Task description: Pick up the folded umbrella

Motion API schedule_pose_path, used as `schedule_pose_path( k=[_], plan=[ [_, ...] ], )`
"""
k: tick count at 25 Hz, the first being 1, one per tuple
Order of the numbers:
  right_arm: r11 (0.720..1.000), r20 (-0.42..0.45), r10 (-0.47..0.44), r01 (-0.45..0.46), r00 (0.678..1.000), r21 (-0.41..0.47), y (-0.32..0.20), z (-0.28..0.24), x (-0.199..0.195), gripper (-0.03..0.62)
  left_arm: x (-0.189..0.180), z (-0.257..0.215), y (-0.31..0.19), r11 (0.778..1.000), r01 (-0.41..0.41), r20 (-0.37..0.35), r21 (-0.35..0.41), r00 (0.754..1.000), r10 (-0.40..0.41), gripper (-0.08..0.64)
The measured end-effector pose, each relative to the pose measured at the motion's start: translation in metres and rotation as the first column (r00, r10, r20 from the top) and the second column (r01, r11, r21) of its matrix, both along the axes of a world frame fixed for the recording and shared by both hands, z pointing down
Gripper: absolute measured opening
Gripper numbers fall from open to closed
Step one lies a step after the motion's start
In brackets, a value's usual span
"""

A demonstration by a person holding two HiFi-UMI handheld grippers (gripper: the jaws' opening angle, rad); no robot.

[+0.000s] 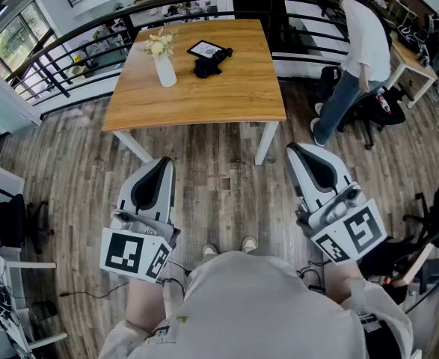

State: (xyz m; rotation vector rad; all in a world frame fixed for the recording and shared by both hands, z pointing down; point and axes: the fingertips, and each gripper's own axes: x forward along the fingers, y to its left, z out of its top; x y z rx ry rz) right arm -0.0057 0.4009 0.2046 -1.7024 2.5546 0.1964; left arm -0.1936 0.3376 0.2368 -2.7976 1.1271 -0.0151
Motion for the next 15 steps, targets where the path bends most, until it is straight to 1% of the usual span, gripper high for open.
schedule_pose_path(
  k=[3, 7, 12, 14, 15],
  plan=[
    [1.000, 0.011, -0.010, 0.010, 1.000, -0.004, -0.002, 0.001, 0.010, 0.029, 0.012, -0.002, -0.003, 1.000, -0.009, 0.001, -0.003, 1.000, 0.009, 0.018],
    [1.000, 0.004, -0.013, 0.014, 1.000, -0.010, -0.004, 0.006, 0.023, 0.029, 0.030, -0.005, -0.001, 0.999, -0.037, -0.018, 0.005, 0.999, 0.037, 0.018],
    [1.000, 0.012, -0.020, 0.020, 1.000, -0.006, -0.009, 0.010, 0.039, 0.029, 0.050, 0.002, -0.006, 0.999, -0.043, 0.007, -0.008, 0.999, 0.043, 0.018],
    [1.000, 0.030, -0.010, 0.010, 0.999, 0.004, -0.009, 0.008, 0.047, 0.031, 0.056, 0.001, -0.005, 0.998, -0.058, -0.013, -0.007, 0.998, 0.058, 0.018],
    [1.000, 0.031, -0.012, 0.012, 0.999, 0.002, -0.010, 0.008, 0.050, 0.082, 0.060, -0.001, -0.004, 0.998, -0.069, -0.029, -0.003, 0.997, 0.069, 0.018]
  ],
)
